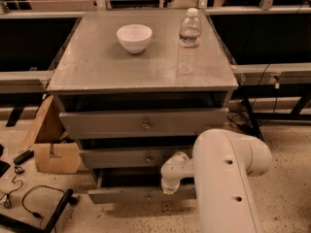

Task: Open bottom drawer

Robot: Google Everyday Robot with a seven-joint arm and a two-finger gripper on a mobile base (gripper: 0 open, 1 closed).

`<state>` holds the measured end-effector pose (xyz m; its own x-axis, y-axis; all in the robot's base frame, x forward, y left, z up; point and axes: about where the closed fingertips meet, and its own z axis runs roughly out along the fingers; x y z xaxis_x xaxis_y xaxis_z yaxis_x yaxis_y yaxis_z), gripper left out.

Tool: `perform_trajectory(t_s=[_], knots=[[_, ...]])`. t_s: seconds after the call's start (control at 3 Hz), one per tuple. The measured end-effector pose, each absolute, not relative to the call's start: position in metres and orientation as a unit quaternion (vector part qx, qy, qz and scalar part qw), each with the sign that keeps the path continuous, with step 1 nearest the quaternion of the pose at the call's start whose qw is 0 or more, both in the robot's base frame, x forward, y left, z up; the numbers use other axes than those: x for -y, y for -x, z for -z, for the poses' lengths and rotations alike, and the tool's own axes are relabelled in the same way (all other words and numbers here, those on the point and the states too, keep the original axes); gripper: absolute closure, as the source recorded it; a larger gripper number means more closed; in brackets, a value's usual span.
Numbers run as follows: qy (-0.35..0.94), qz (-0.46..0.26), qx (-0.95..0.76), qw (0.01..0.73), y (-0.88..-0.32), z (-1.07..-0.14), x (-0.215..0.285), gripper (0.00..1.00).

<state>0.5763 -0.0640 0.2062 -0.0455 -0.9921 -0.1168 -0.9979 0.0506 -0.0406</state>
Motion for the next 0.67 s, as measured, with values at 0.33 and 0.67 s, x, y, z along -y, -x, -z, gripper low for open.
perform_trajectory(t_s=[0.33,0.67], knots=[[0.688,-0.033,-0.723,0.053,-0.5715,-0.2121,0.0645,1.00],[0.688,-0.033,-0.723,0.053,-0.5718,-0.2132,0.0645,0.83]])
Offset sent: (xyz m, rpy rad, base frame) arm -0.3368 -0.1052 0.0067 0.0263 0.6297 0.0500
